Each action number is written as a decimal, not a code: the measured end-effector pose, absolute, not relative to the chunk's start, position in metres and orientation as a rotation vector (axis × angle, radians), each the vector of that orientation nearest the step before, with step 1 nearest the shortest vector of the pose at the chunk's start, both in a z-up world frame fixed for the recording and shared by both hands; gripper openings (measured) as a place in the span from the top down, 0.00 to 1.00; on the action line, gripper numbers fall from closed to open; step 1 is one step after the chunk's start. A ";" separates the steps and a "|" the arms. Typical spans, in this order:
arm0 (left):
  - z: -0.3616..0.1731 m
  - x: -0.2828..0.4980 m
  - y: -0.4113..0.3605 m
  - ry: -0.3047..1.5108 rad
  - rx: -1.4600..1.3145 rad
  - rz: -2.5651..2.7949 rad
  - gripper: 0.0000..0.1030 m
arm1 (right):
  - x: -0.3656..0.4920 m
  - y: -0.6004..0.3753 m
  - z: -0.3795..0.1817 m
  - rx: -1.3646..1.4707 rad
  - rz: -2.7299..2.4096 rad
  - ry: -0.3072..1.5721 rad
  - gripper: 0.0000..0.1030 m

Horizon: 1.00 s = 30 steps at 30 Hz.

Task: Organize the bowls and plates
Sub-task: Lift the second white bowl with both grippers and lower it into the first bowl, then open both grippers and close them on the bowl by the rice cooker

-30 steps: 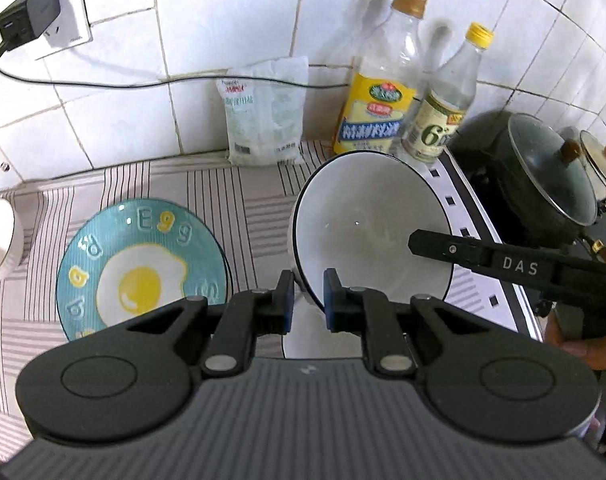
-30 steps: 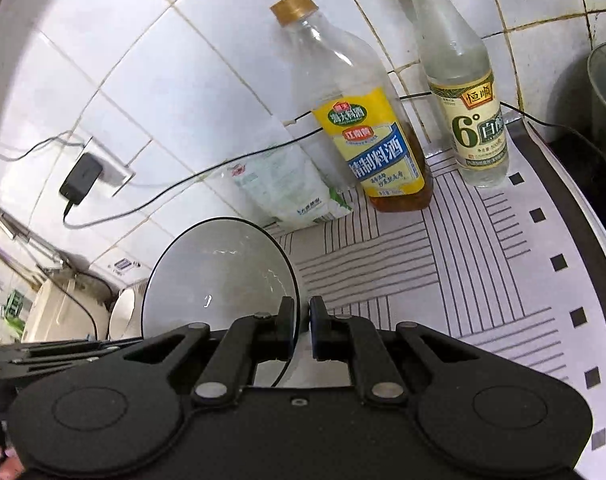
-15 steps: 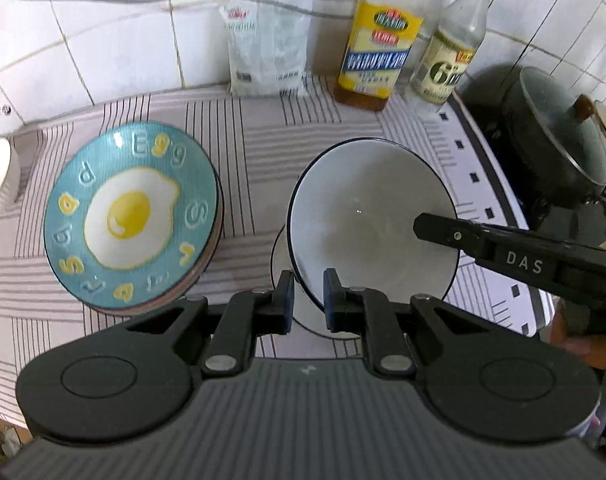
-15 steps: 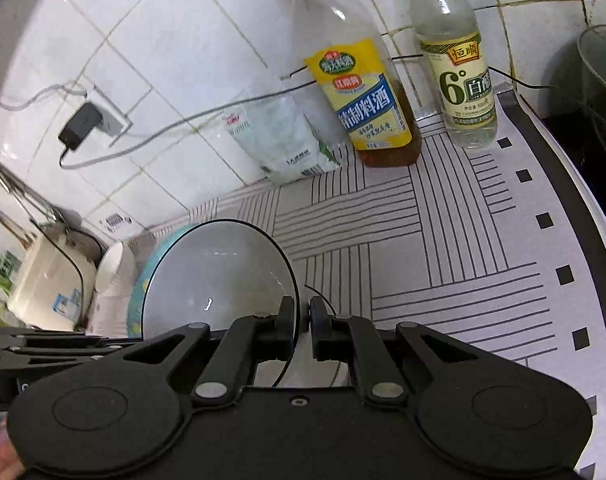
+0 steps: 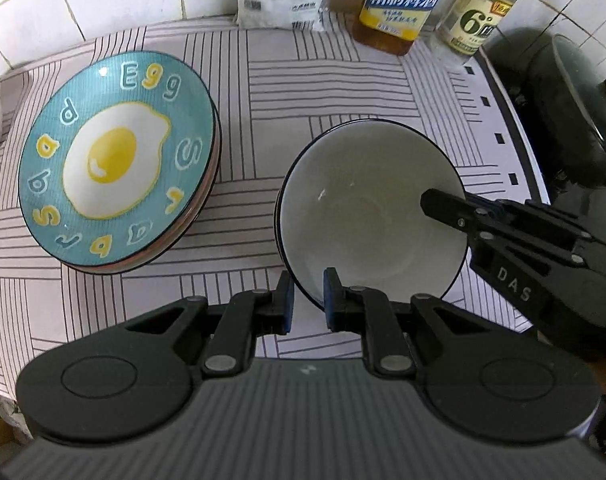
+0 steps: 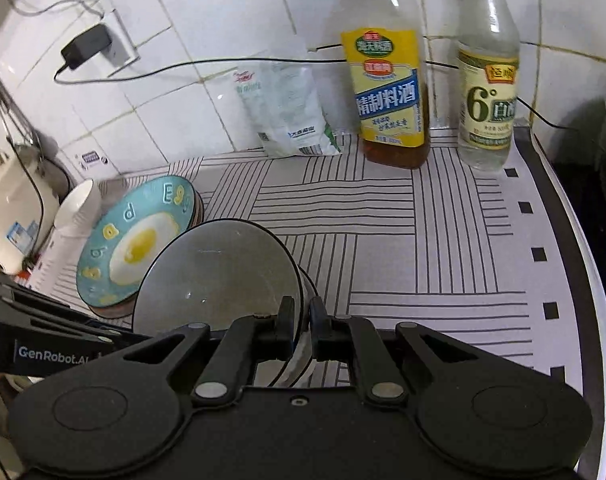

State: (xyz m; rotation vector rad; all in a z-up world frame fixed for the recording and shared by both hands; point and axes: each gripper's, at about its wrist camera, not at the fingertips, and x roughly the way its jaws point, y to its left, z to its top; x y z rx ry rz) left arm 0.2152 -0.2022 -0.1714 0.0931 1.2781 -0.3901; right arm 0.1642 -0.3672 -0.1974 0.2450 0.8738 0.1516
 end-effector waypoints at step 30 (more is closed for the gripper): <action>-0.105 0.168 -0.195 1.226 0.150 -0.497 0.81 | 0.096 -0.333 -0.145 -0.008 0.211 0.804 0.65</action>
